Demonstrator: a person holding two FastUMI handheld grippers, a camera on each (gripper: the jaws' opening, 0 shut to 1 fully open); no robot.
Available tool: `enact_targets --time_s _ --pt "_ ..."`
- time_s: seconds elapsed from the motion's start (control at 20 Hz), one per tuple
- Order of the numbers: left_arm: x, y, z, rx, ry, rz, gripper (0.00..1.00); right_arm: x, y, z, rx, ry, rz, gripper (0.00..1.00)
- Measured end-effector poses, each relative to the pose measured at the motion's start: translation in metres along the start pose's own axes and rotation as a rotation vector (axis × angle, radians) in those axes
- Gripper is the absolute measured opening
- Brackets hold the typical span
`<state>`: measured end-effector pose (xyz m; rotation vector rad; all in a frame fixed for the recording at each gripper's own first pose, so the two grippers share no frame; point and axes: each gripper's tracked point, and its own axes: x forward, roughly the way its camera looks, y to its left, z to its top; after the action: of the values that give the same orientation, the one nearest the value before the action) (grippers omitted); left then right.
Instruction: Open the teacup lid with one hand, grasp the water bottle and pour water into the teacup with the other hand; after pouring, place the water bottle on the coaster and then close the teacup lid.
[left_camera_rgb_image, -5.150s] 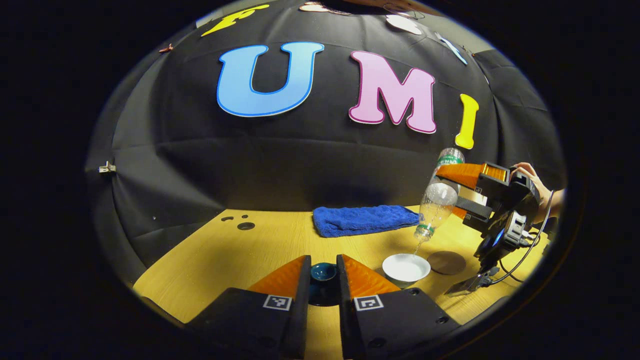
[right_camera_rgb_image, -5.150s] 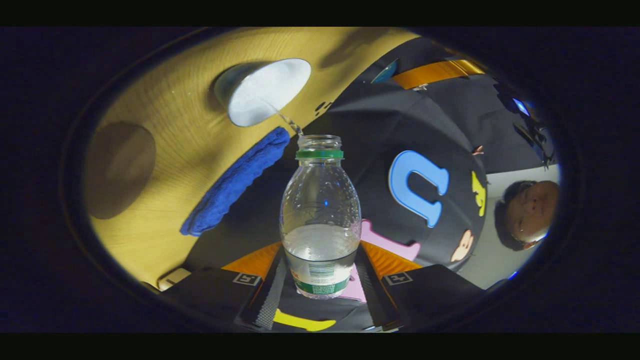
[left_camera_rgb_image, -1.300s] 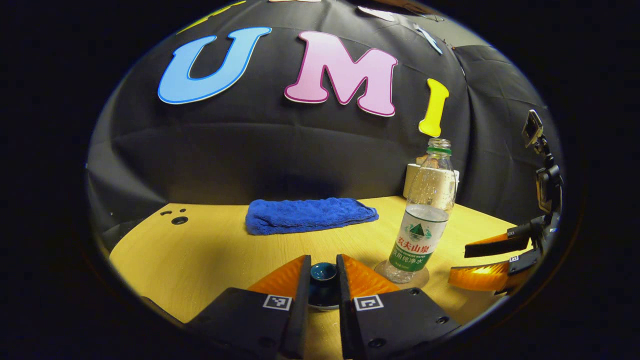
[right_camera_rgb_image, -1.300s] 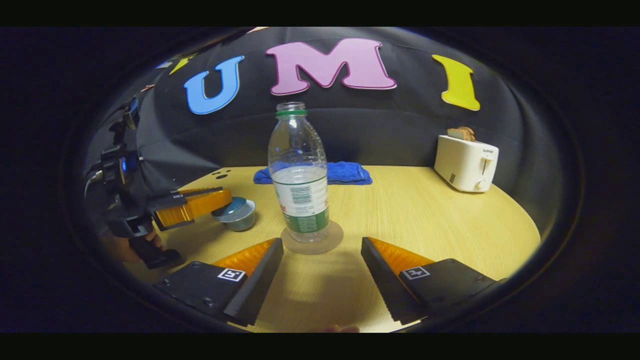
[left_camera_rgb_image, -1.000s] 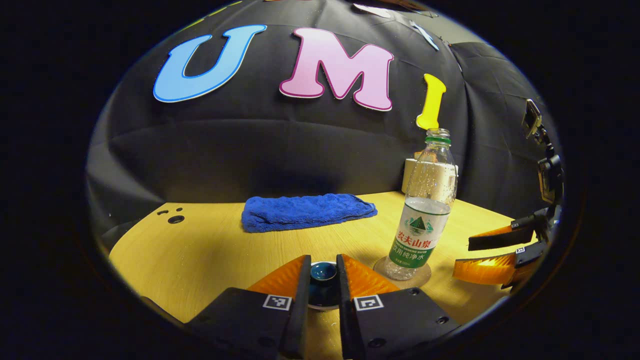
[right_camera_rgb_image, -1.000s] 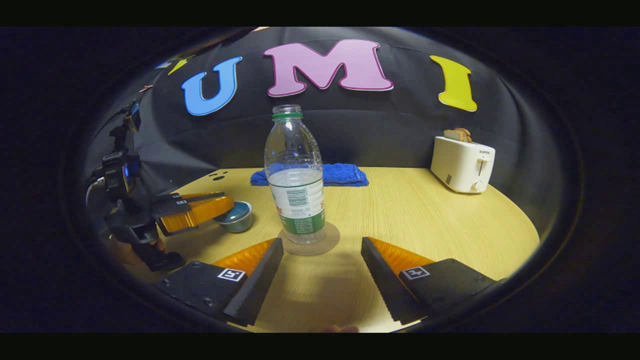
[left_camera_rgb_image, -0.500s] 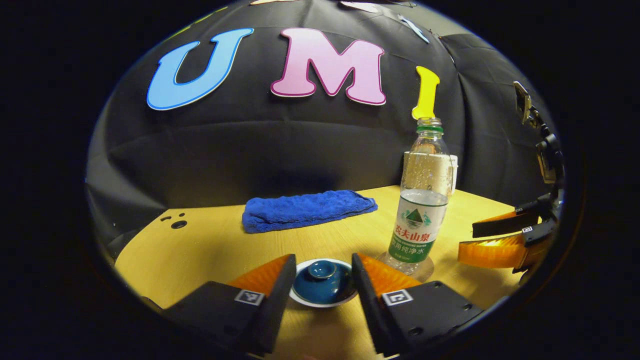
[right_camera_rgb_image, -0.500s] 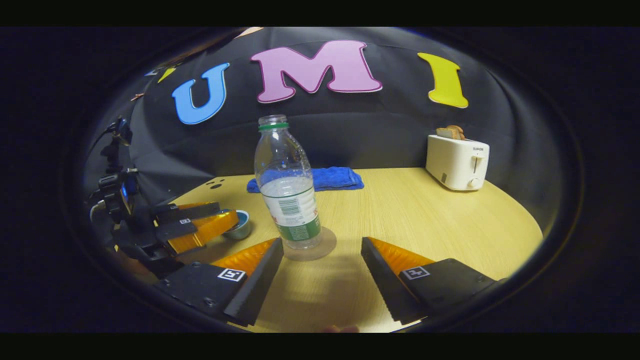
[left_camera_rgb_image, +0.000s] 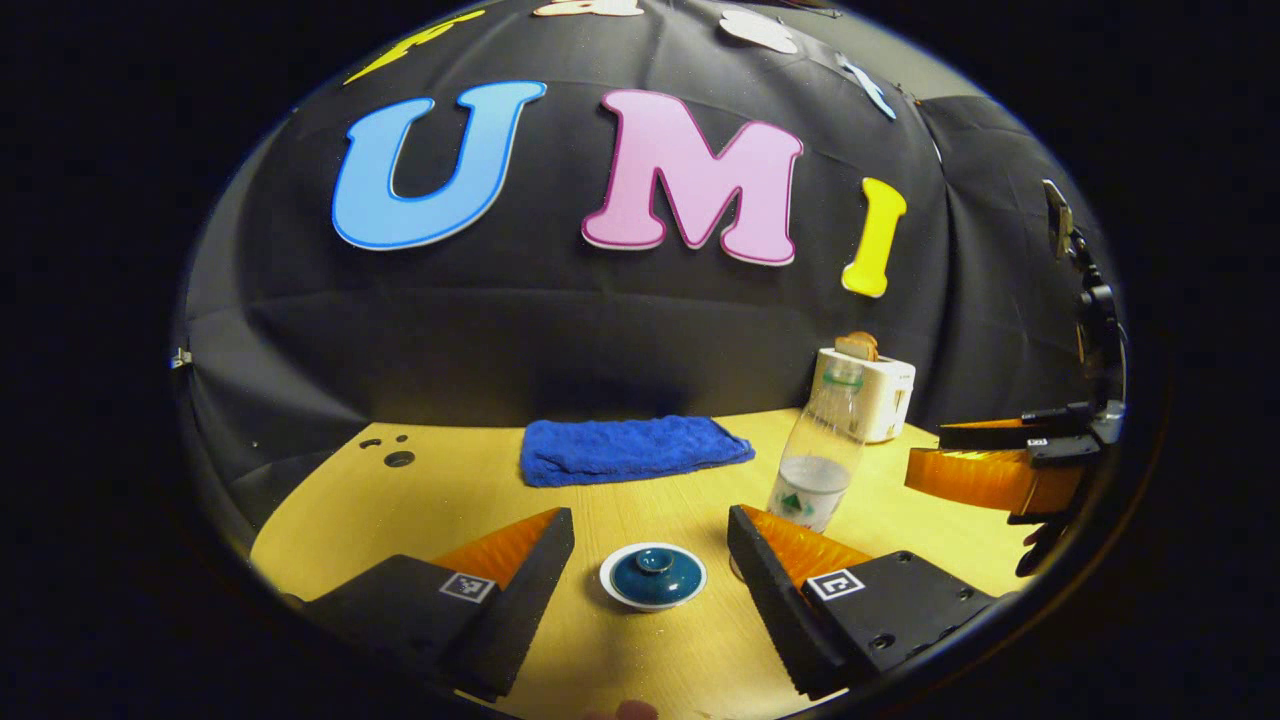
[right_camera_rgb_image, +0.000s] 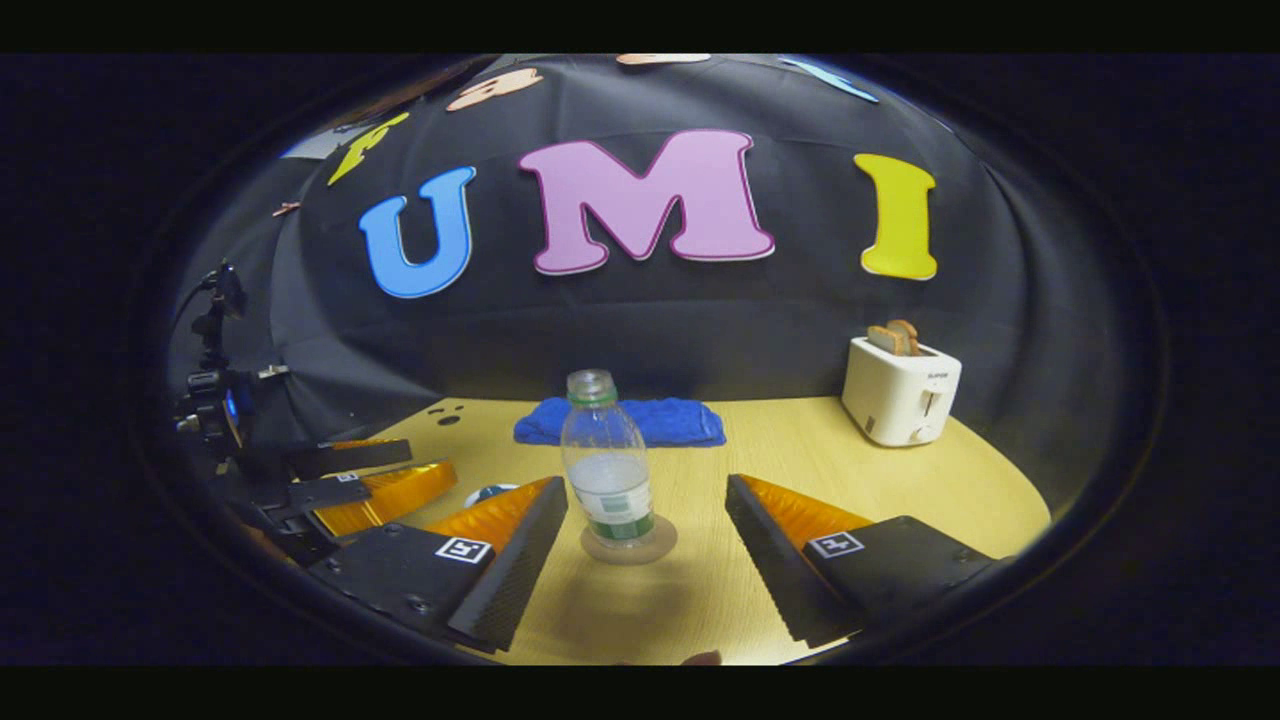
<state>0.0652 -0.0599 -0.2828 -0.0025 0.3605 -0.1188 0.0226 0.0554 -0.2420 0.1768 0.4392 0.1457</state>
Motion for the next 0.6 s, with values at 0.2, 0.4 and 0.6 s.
enact_targets --time_s 0.2,0.4,0.6 --pt "-0.036 0.008 0.051 -0.040 0.002 0.026 0.97 -0.022 0.011 0.051 -0.074 -0.041 0.008 0.99" --pt "-0.066 0.017 0.110 -0.042 -0.052 0.050 0.96 -0.047 0.028 0.101 -0.106 -0.084 0.026 0.98" --pt "-0.090 0.014 0.160 -0.015 -0.109 0.046 0.95 -0.066 0.039 0.144 -0.078 -0.134 0.018 0.98"
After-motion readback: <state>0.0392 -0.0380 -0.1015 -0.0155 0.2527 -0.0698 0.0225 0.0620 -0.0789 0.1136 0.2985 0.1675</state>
